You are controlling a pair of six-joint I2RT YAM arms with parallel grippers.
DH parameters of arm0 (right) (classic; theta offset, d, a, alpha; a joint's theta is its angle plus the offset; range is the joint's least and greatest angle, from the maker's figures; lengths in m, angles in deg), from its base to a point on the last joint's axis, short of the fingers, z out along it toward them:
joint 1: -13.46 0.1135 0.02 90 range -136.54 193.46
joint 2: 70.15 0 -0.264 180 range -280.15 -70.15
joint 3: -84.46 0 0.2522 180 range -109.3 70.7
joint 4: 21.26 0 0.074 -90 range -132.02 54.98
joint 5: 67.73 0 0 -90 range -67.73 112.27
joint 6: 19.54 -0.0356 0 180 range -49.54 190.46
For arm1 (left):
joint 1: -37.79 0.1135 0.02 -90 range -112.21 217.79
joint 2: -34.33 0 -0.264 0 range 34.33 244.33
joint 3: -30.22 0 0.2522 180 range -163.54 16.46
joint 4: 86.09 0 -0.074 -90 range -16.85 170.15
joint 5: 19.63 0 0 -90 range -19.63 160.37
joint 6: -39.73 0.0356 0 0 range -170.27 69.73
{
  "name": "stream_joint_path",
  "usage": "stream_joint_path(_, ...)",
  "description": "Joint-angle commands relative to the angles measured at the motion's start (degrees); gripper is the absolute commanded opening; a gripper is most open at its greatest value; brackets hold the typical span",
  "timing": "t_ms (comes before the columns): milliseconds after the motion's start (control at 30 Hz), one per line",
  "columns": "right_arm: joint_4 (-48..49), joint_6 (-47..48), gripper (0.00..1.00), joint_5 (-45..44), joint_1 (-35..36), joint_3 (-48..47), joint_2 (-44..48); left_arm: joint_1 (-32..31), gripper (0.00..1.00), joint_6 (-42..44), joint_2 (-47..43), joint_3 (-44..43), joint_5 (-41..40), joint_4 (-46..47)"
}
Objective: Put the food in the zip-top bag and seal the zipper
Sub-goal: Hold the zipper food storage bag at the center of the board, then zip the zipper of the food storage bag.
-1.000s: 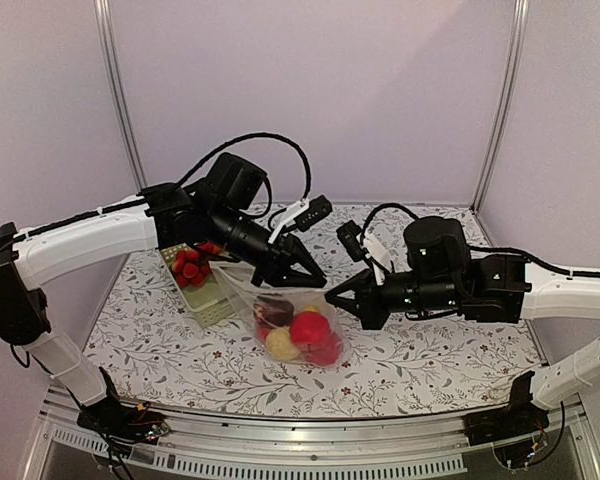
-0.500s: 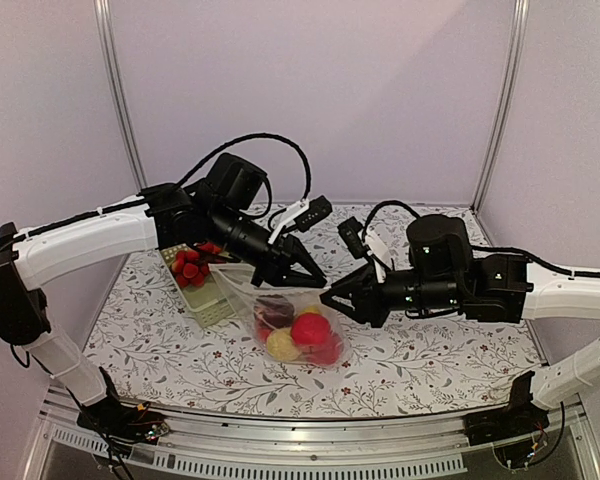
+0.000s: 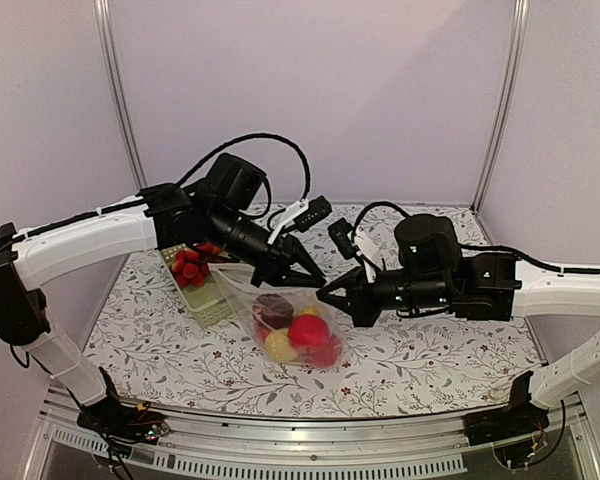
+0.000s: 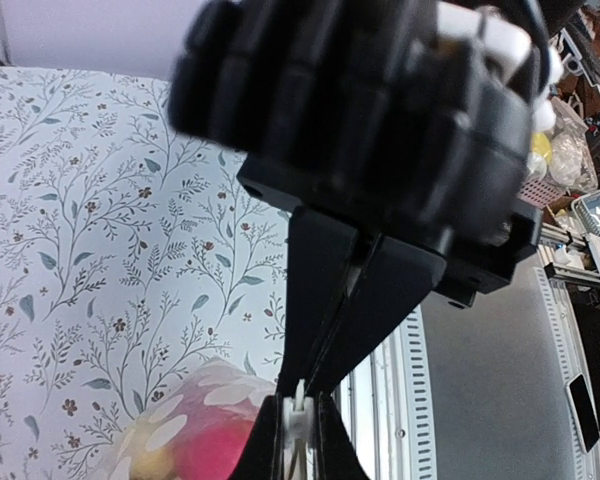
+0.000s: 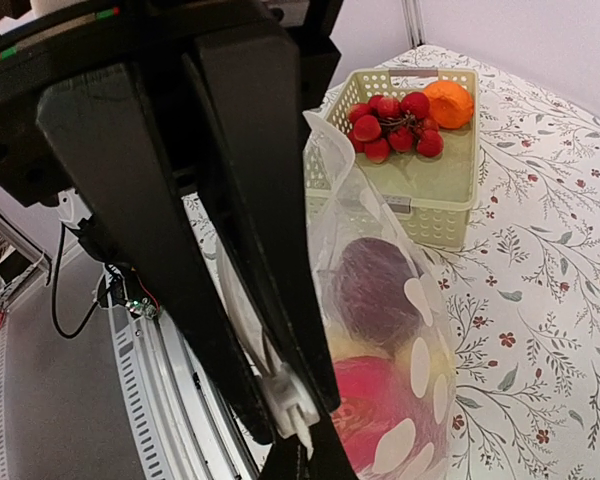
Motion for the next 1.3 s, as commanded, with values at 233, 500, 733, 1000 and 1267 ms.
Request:
stream_joint_path(233,1.0,-1.8,0.00,-4.0,0.3,1.8,3.0,-0.4,0.00,3.0,-2.7,-0.1,-5.4,-4.0)
stream_joint_path(500,1.2,-2.8,0.00,-5.3,0.3,3.2,4.9,-0.4,0.00,4.2,-3.0,-0.7,-8.0,-7.1)
stream_joint_path(733,1.1,-3.3,0.00,-7.9,0.3,3.7,5.7,-0.1,0.00,4.6,-3.5,-0.5,-9.5,-8.2)
stream_joint_path(1000,0.2,-4.2,0.00,-12.6,0.2,4.4,7.2,0.7,0.00,5.1,-3.8,-0.5,-10.4,-9.8)
stream_joint_path(1267,-1.5,-6.7,0.00,-17.1,-1.8,4.8,7.3,1.7,0.00,5.7,-4.7,0.1,-11.7,-11.1)
